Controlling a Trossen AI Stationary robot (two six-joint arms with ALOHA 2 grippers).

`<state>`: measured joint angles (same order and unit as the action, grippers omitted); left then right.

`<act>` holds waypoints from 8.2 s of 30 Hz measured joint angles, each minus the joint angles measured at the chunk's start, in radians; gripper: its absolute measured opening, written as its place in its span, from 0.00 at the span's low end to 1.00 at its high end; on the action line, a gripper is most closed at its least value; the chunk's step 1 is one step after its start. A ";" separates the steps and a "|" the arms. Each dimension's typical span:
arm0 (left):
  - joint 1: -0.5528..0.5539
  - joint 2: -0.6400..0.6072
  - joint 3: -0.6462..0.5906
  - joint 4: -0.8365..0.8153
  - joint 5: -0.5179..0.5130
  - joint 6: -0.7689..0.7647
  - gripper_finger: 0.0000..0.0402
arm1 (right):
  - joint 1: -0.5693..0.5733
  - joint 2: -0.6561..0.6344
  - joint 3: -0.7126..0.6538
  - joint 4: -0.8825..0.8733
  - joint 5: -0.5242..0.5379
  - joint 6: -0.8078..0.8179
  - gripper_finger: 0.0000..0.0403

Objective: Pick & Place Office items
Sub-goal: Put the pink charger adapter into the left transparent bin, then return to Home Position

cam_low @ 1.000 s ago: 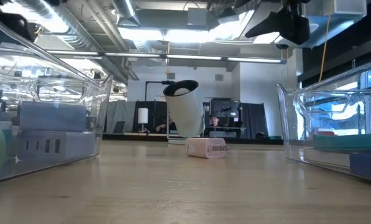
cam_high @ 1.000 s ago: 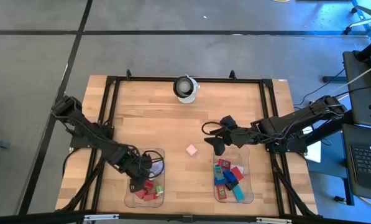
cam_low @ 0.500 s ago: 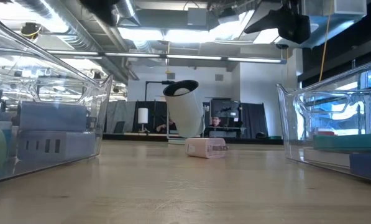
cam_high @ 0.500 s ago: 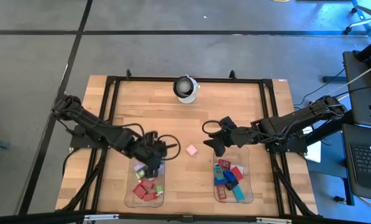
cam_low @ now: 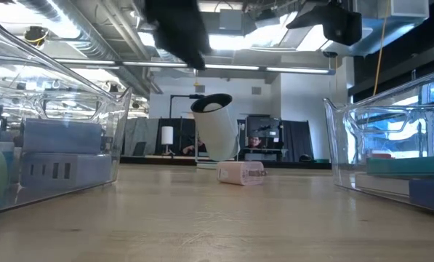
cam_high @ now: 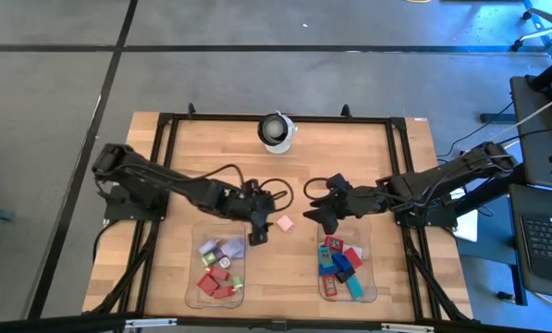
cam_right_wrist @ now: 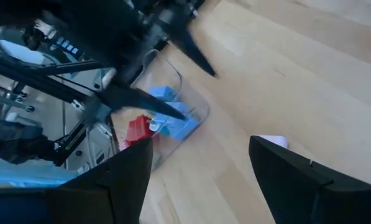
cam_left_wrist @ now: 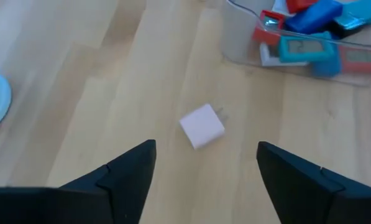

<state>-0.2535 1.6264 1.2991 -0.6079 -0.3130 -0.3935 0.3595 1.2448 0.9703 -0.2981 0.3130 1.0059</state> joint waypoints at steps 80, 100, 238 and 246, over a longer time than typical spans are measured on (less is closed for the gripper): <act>0.086 0.224 0.009 0.409 -0.079 0.035 0.52 | 0.004 -0.184 0.000 -0.097 0.091 -0.135 0.67; -0.073 -0.123 0.000 0.495 -0.521 0.154 0.52 | 0.005 -0.184 0.000 -0.109 0.095 -0.178 0.67; -0.314 -0.492 0.000 -0.729 -0.467 -0.683 0.57 | -0.108 -0.292 0.000 -0.220 0.062 -0.370 0.67; -0.316 -0.689 0.000 -0.783 -0.563 -0.631 0.57 | -0.158 -0.379 0.000 -0.275 0.109 -0.438 0.67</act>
<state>-0.5694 0.9374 1.2987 -1.3908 -0.8758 -1.0250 0.2015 0.8663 0.9703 -0.5735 0.4223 0.5677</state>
